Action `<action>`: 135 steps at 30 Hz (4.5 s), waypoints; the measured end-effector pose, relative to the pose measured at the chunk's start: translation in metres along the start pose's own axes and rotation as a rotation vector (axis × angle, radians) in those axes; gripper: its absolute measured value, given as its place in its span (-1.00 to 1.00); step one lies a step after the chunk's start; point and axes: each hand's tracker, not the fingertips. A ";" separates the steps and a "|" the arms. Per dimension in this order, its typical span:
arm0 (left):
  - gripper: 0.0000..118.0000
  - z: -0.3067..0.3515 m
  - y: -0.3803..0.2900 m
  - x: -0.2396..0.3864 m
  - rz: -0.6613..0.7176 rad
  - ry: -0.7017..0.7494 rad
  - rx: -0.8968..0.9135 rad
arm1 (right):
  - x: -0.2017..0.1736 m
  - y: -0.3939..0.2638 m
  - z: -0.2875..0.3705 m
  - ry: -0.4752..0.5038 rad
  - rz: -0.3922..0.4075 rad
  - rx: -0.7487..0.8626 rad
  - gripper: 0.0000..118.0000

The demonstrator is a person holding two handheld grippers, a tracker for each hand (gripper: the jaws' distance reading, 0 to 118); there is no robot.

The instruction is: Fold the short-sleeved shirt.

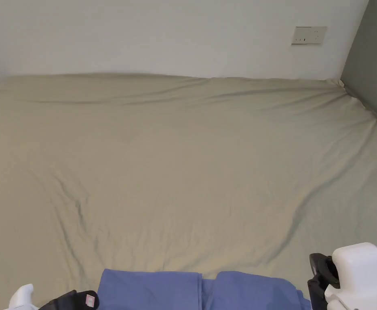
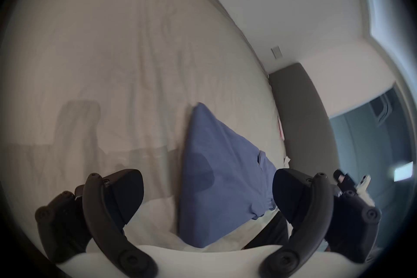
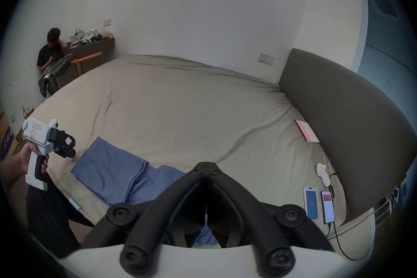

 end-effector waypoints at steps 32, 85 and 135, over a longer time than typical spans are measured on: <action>-0.76 0.022 0.020 0.062 -0.382 0.474 0.099 | -0.017 0.008 -0.013 0.034 0.055 -0.024 -0.97; -1.00 -0.148 -0.112 0.181 -0.804 0.473 0.003 | -0.006 -0.005 -0.009 0.047 0.003 -0.038 -0.97; 0.98 -0.102 0.012 0.008 0.100 -0.211 -0.340 | -0.114 -0.077 -0.186 0.542 0.088 -0.526 -0.97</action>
